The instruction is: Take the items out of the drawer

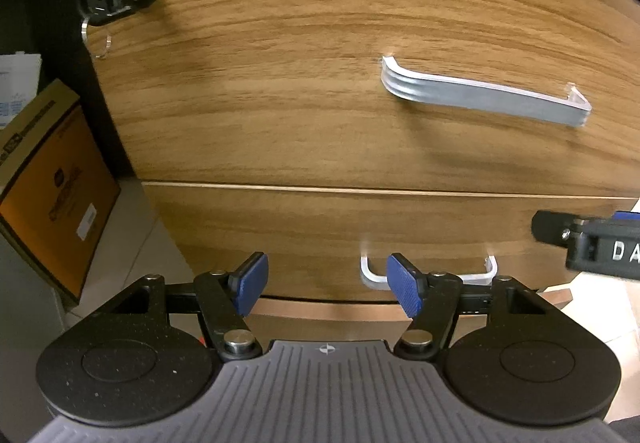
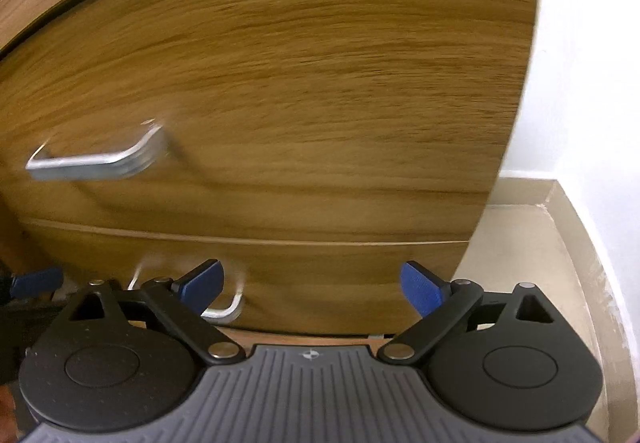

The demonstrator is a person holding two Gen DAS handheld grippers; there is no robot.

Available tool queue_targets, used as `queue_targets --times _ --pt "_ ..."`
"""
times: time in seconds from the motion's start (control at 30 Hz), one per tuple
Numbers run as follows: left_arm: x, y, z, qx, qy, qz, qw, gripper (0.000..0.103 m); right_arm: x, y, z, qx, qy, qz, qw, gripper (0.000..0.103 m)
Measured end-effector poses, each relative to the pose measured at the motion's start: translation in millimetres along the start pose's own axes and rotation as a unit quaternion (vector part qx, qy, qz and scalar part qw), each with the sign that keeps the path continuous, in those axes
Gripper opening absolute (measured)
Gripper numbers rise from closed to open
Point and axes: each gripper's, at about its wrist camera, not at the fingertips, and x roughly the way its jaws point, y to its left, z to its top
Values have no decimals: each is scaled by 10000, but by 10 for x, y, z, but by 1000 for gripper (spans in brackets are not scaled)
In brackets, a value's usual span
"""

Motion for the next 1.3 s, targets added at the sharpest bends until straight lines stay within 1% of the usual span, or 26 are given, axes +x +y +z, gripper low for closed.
queue_targets --times 0.2,0.33,0.37,0.43,0.63,0.77,0.87,1.13,1.3 --pt "-195 41 -63 -116 24 84 9999 69 -124 -86 6 -97 106 129 9998 98" --pt "-424 7 -122 -158 37 119 9998 70 -274 -150 -43 -120 166 171 9996 98" --pt "-448 54 -162 -157 50 128 9998 70 -322 -165 -55 -131 173 177 9996 98" --pt "-518 86 -193 -194 65 181 9996 70 -430 -162 -78 -172 168 184 9995 98" --pt "-832 126 -270 -469 25 145 9988 70 -714 -43 -163 -350 178 270 9989 98" --pt "-1070 119 -336 -481 -66 130 9987 73 -998 24 -223 -374 182 271 9988 98" --pt "-1254 121 -378 -470 -140 113 9987 73 -1294 163 -375 -379 163 300 9987 98" --pt "-1744 205 -505 -842 -298 77 9960 73 -1837 203 -551 -347 134 406 9985 98" --pt "-2098 225 -574 -876 -380 102 9954 73 -2180 221 -618 -378 73 537 9978 98"
